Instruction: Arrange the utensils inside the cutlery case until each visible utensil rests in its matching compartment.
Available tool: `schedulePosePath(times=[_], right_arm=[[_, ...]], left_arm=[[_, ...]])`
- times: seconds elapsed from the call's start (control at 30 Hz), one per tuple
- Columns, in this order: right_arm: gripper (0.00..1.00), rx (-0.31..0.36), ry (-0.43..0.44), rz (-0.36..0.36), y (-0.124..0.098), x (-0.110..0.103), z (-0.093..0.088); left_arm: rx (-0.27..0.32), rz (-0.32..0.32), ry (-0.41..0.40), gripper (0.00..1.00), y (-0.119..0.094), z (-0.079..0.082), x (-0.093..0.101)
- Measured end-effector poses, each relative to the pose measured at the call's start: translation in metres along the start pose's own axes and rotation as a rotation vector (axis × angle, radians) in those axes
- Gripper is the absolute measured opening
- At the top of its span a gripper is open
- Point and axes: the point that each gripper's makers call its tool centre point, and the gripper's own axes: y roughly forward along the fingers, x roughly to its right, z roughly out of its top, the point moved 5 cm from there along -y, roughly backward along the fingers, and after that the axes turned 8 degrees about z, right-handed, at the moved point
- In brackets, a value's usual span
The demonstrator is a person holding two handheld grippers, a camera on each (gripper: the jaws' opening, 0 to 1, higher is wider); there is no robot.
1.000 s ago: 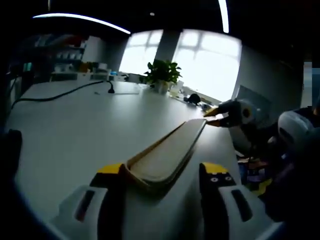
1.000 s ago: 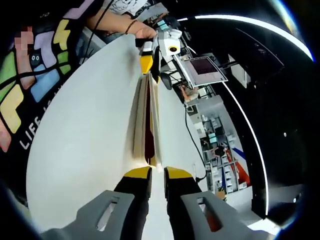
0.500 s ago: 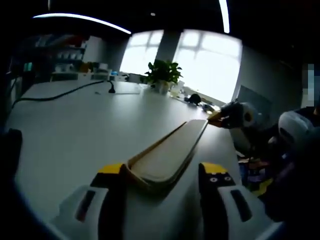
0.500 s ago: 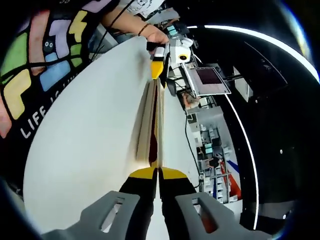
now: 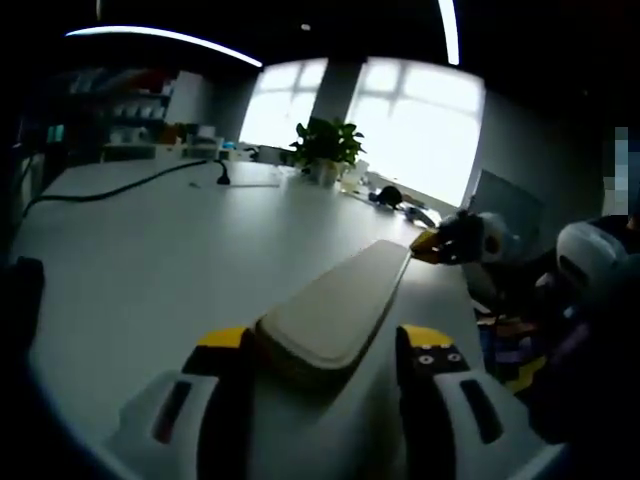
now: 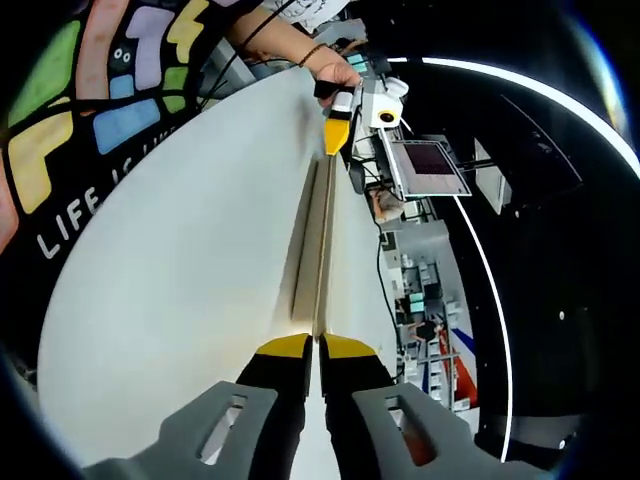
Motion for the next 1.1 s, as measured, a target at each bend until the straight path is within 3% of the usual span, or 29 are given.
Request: schedulePosePath(times=[0.13,0.23,0.37,0.6,0.9,1.1], right_arm=[[0.03,0.000,0.074,0.027,0.003,-0.001,-0.002],[0.03,0.000,0.068,0.023,0.005,0.003,-0.002],[0.03,0.006,0.122,0.043,0.006,0.003,-0.005],[0.03,0.006,0.123,0.059,0.007,0.002,-0.008],[0.06,0.076,0.213,0.099,-0.007,0.017,-0.012],[0.06,0.161,0.377,0.180,-0.005,0.035,-0.009]], left_arm=[[0.003,0.010,-0.004,0.56,0.001,0.000,-0.002],[0.006,0.014,-0.012,0.52,0.002,0.000,-0.003],[0.006,0.018,-0.012,0.51,0.001,-0.001,-0.003],[0.009,0.028,-0.022,0.47,0.003,-0.001,-0.004],[0.007,0.024,-0.021,0.47,0.003,-0.001,-0.004],[0.008,0.021,-0.021,0.47,0.004,-0.001,-0.005]])
